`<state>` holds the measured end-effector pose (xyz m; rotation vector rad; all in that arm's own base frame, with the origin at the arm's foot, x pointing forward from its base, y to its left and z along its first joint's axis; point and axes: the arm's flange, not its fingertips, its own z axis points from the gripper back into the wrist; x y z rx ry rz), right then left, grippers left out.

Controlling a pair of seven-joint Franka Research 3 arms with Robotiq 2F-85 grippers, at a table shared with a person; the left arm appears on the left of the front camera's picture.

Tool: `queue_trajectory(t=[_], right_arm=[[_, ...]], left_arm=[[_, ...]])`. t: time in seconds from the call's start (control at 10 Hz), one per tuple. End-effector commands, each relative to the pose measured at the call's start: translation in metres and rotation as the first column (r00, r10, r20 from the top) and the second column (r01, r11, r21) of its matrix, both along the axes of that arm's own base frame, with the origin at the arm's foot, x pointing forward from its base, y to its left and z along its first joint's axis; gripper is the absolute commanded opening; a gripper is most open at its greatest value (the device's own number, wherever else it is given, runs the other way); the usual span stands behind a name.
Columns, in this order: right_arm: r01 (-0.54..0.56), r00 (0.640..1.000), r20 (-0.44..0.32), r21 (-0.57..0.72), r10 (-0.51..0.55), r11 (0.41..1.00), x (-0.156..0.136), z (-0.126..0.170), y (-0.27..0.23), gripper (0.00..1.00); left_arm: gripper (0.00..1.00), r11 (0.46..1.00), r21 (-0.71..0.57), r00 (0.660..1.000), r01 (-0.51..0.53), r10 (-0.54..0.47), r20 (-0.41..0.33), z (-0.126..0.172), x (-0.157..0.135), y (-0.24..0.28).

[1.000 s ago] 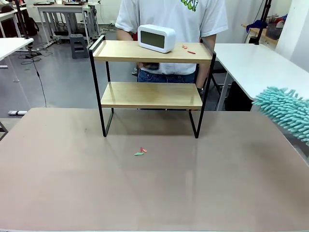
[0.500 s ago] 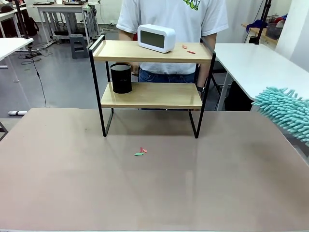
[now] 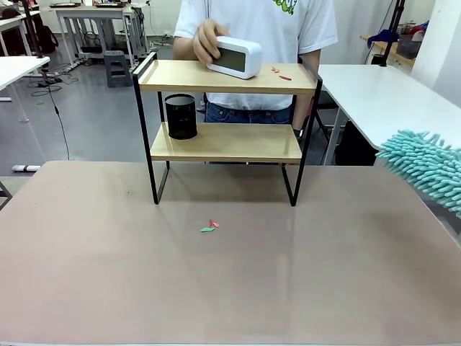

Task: Clean the shelf.
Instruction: Clean the remaining tier of the Shelf with the Duster once objects are removed.

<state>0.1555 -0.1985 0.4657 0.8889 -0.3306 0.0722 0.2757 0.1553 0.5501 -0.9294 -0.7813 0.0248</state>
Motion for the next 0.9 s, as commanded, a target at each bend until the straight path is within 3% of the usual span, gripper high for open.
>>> queue_trajectory(t=[0.0, 0.3, 0.4, 0.6, 0.7, 0.8], right_arm=[[-0.014, 1.000, 0.012, -0.004, 0.014, 1.000, -0.001, 0.001, -0.003, 0.12], [0.000, 1.000, 0.000, 0.000, 0.000, 1.000, 0.000, 0.000, 0.000, 0.12], [0.059, 0.998, 0.021, -0.080, -0.058, 0.995, 0.010, 0.019, 0.015, 0.12], [0.170, 0.971, 0.197, -0.166, -0.136, 0.971, 0.025, 0.091, 0.055, 0.12], [0.278, 0.934, 0.295, -0.236, -0.204, 0.931, 0.034, 0.131, 0.089, 0.12], [0.289, 0.924, 0.333, -0.286, -0.188, 0.914, 0.045, 0.157, 0.125, 0.12]], left_arm=[[1.00, 1.000, -0.002, 1.000, 0.006, -0.006, 0.024, 0.000, 0.002, -0.002], [1.00, 1.000, -0.002, 1.000, 0.006, -0.006, 0.024, 0.000, 0.002, -0.002], [1.00, 1.000, -0.002, 1.000, 0.006, -0.006, 0.024, 0.000, 0.002, -0.002], [1.00, 1.000, -0.002, 1.000, 0.006, -0.006, 0.024, 0.000, 0.002, -0.002], [1.00, 1.000, -0.002, 1.000, 0.006, -0.006, 0.024, 0.000, 0.002, -0.002], [1.00, 1.000, -0.002, 1.000, 0.006, -0.006, 0.024, 0.000, 0.002, -0.002]])
